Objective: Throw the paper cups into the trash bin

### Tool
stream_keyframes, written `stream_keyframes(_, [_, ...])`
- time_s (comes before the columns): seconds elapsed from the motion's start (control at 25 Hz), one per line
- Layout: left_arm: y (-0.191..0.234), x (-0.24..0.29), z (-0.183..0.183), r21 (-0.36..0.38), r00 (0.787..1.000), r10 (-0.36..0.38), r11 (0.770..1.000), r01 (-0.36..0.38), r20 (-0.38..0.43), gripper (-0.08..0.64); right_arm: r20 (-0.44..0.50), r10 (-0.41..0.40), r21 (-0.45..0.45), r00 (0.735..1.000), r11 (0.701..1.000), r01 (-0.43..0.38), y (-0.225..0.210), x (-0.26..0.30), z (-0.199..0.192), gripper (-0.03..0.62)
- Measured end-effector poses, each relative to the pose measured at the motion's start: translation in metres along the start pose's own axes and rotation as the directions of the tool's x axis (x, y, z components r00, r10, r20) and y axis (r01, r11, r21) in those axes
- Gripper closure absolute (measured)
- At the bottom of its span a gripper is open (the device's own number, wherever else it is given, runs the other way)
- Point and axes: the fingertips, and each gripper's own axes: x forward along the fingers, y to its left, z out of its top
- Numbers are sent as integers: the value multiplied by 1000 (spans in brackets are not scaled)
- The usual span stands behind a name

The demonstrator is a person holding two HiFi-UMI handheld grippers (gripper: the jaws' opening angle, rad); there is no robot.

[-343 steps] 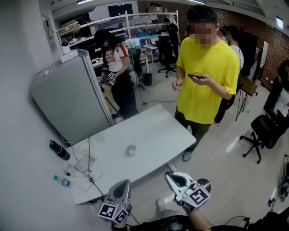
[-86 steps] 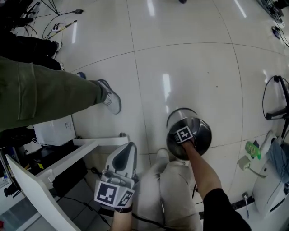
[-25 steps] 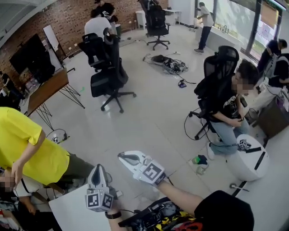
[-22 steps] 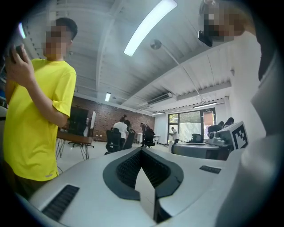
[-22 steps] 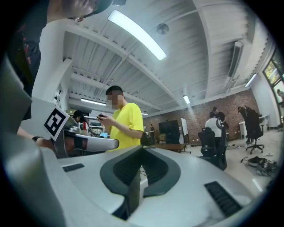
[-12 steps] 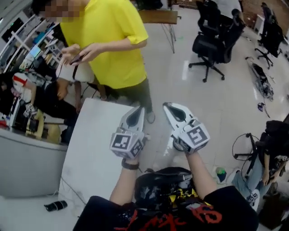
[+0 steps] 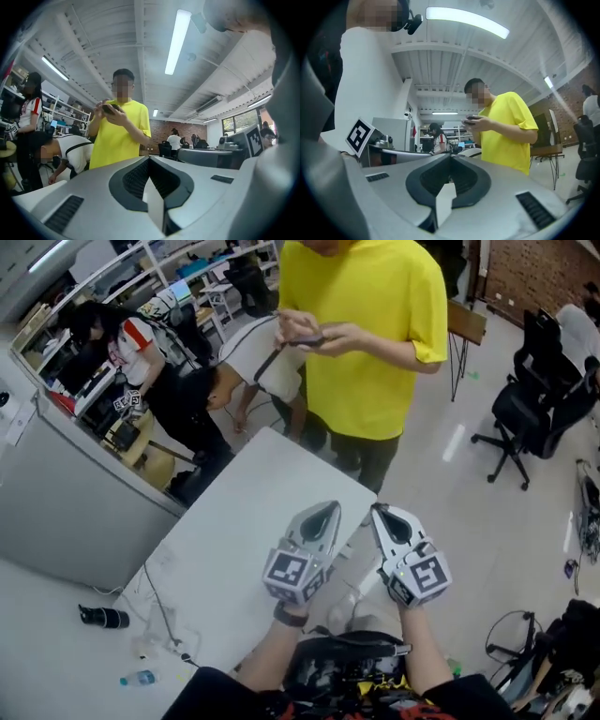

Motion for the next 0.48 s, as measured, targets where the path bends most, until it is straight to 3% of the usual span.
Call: stream_keyframes(0.48, [32,-25,-3,-28,995,92,996,-90,48,560,-41,148,13,988,989,-148,26,41,-8,591])
